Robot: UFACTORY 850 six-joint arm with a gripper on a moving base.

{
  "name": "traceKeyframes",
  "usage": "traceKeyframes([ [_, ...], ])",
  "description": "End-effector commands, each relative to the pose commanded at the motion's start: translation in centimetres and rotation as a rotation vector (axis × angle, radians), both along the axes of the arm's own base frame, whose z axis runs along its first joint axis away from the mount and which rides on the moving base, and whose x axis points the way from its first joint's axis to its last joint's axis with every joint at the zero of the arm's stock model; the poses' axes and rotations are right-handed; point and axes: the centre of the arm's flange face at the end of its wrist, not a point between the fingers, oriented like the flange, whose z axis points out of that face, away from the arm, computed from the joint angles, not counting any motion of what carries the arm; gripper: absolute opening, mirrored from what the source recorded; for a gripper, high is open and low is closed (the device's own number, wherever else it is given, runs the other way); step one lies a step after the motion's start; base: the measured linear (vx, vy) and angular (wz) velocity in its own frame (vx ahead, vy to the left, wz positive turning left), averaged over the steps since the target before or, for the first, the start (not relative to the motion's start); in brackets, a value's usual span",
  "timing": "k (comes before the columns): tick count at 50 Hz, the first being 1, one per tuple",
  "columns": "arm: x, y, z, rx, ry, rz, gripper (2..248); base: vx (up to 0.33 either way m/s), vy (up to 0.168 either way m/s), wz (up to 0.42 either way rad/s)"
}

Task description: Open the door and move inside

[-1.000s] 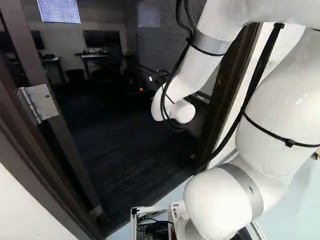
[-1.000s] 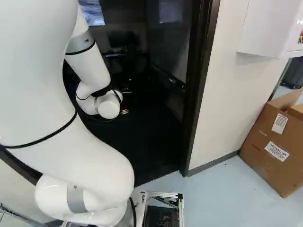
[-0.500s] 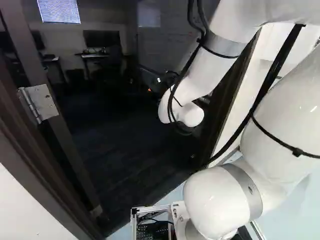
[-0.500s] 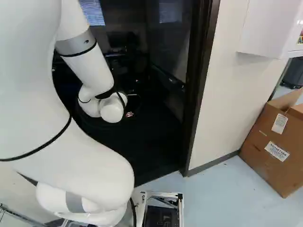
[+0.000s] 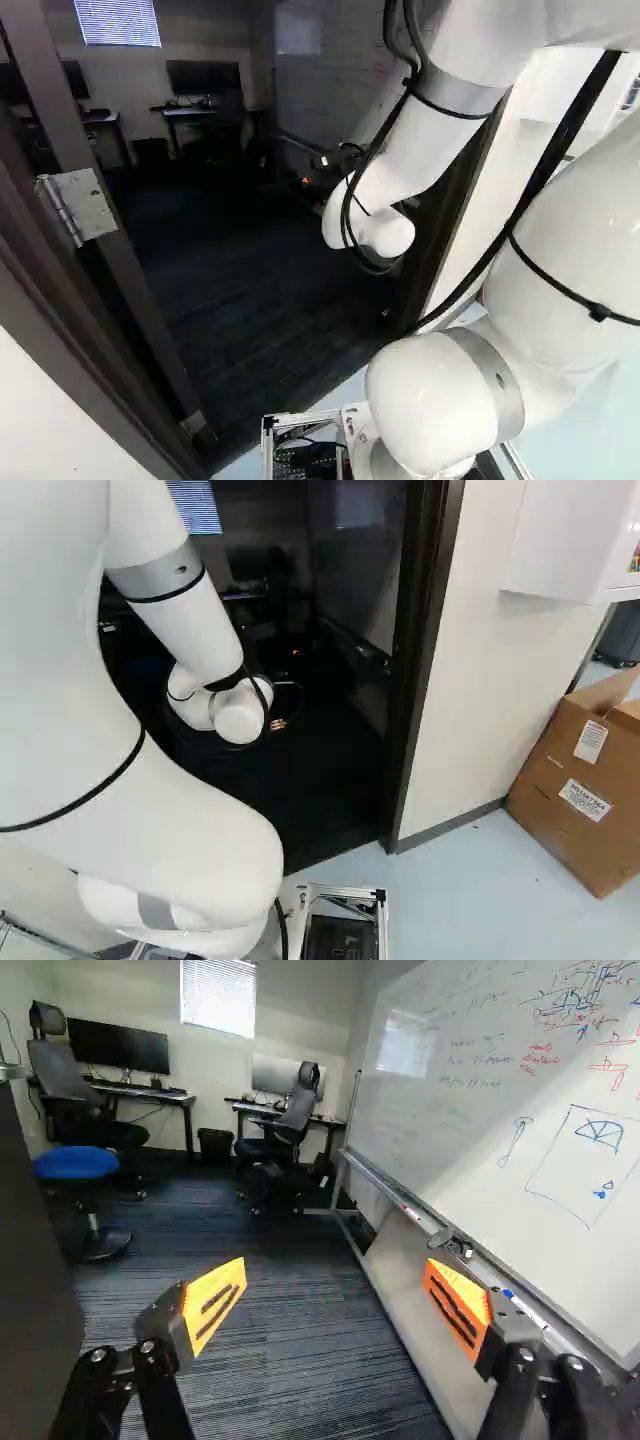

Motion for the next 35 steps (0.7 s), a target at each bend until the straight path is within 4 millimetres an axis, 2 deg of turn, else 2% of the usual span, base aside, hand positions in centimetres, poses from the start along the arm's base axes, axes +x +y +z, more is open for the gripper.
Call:
traceKeyframes([
  [9, 0.00, 0.00, 0.00, 0.000, 0.000, 0.000, 247, 0.001, 0.053, 0.048],
  [27, 0.00, 0.00, 0.00, 0.000, 0.000, 0.000, 247, 0.000, 0.003, 0.030],
  [35, 0.00, 0.00, 0.00, 0.000, 0.000, 0.000, 247, 0.021, 0.054, 0.455],
])
